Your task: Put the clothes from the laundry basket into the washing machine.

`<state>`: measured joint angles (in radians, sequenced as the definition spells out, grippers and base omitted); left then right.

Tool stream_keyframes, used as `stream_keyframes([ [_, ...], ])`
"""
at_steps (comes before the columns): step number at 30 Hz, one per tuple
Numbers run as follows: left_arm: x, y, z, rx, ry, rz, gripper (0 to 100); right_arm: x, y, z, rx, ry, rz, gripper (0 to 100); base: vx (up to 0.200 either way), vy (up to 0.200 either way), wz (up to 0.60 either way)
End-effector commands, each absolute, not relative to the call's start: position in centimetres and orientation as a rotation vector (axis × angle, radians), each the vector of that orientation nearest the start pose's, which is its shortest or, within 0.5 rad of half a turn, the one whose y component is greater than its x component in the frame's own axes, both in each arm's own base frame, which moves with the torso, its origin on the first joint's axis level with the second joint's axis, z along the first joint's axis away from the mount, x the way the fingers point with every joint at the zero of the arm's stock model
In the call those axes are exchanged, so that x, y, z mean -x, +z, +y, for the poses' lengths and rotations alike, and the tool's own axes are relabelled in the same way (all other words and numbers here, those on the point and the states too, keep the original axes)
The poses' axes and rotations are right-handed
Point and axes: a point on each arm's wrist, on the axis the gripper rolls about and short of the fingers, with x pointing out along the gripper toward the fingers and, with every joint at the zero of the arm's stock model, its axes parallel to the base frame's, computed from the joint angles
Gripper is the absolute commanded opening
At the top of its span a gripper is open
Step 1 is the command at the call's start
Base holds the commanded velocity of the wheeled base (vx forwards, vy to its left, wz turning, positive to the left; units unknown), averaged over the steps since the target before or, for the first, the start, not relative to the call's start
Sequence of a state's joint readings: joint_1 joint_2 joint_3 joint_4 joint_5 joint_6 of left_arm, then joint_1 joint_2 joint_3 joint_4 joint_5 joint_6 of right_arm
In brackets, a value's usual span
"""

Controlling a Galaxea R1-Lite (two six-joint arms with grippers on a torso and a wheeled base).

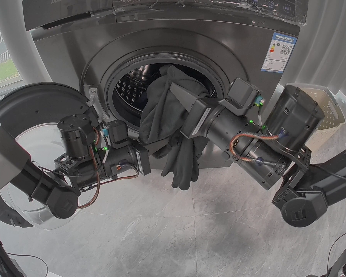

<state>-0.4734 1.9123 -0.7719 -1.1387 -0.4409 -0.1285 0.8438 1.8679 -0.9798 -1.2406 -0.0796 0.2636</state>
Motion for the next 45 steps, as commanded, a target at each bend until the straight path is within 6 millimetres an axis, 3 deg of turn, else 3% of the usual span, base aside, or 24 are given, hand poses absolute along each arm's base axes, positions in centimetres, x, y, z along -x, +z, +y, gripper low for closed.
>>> stream_keyframes([
  [1, -28.9, 16.4, -16.0, 0.122, -0.915, 0.028, 0, -23.8, 23.0, 26.1, -0.402, 0.790, -0.211, 0, 0.000, 0.000, 0.00],
  [5, -26.7, 17.5, -14.9, 0.121, -0.921, 0.002, 0, -24.0, 22.6, 25.8, -0.394, 0.779, -0.199, 0, 0.000, 0.000, 0.00],
  [9, -23.1, 18.1, -13.9, 0.119, -0.964, -0.001, 0, -24.0, 21.5, 25.5, -0.376, 0.773, -0.161, 0, 0.000, 0.000, 0.00],
  [15, -21.0, 18.4, -14.0, 0.120, -1.006, -0.010, 0, -23.6, 21.0, 25.5, -0.372, 0.782, -0.153, 0, 0.000, 0.000, 0.00],
  [16, -20.9, 18.5, -14.1, 0.122, -1.011, -0.013, 0, -23.6, 20.9, 25.5, -0.371, 0.782, -0.150, 100, 0.000, 0.000, 0.00],
  [25, -19.9, 21.3, -13.5, 0.162, -1.010, -0.112, 0, -22.8, 17.9, 24.1, -0.322, 0.768, -0.052, 100, 0.000, 0.000, 0.00],
  [31, -19.9, 22.4, -13.5, 0.180, -1.012, -0.148, 0, -22.3, 17.1, 23.3, -0.321, 0.761, -0.054, 100, 0.000, 0.000, 0.00],
  [45, -19.7, 22.2, -13.2, 0.193, -1.009, -0.146, 0, -21.1, 14.1, 21.3, -0.246, 0.732, 0.027, 100, 0.000, 0.000, 0.00],
])
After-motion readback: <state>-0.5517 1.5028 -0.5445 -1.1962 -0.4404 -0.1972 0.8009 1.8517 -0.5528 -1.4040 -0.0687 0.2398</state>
